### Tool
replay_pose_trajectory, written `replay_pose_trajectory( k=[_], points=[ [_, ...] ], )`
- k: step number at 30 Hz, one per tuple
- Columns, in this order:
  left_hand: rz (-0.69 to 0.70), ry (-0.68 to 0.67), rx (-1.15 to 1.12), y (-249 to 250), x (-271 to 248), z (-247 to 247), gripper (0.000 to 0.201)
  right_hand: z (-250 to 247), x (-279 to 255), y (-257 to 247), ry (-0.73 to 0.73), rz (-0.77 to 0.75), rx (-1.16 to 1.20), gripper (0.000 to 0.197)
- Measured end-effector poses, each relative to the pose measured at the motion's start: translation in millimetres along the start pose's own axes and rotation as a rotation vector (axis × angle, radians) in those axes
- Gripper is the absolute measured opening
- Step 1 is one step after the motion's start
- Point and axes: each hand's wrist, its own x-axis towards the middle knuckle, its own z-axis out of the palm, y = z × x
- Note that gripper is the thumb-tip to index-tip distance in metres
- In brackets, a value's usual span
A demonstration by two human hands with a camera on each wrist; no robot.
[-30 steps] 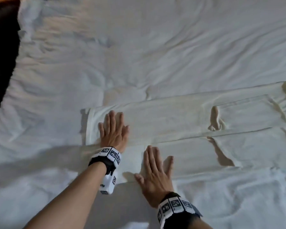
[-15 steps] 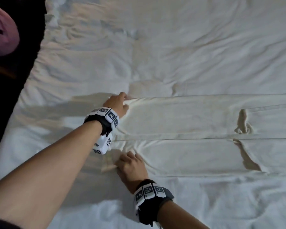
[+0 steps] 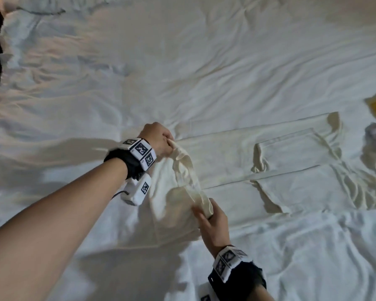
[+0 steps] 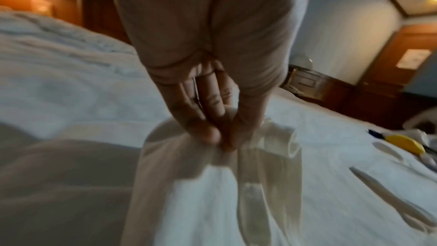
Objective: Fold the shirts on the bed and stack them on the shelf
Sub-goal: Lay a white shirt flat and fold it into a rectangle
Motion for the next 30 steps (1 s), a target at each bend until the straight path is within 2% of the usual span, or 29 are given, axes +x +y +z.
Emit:
replay_pose_trajectory(
  k=[3,6,8,11,12,15,16,18,20,22,24,27,30],
  points=[
    [0.063,0.06,0.054,31,8,6,0.01,-29,2,-5,0.014,0.029,0.081,0.026],
    [0.138,-0.047,0.093,83,25,23,0.036,-80,10,-9,0.108,0.058,0.165,0.024],
    [0.168,-0.106,-0.05,128,36,40,0.058,-121,18,-11,0.188,0.063,0.199,0.018],
    [0.213,-0.158,-0.246,197,46,72,0.068,-187,31,-9,0.319,0.09,0.203,0.022],
    [0.238,-0.172,-0.289,220,52,85,0.064,-210,37,-5,0.367,0.09,0.203,0.022],
    [0.316,-0.147,-0.388,287,66,124,0.017,-279,58,5,0.522,0.097,0.177,0.015],
    [0.322,-0.123,-0.419,303,75,138,0.013,-301,66,14,0.573,0.108,0.18,0.014],
    [0.304,-0.09,-0.456,327,89,164,0.013,-338,80,25,0.643,0.148,0.105,0.015],
    [0.265,-0.135,-0.399,337,102,186,0.008,-361,91,39,0.619,0.206,0.002,0.025],
    [0.217,-0.173,-0.266,336,114,202,0.027,-370,96,47,0.534,0.24,-0.032,0.039],
    [0.197,-0.128,-0.16,338,123,208,0.03,-373,97,52,0.508,0.244,-0.031,0.048],
    [0.227,-0.115,-0.228,351,130,212,0.02,-379,95,50,0.579,0.246,-0.034,0.041],
    [0.25,-0.137,-0.273,360,133,216,0.021,-387,95,46,0.659,0.241,-0.084,0.038]
  ],
)
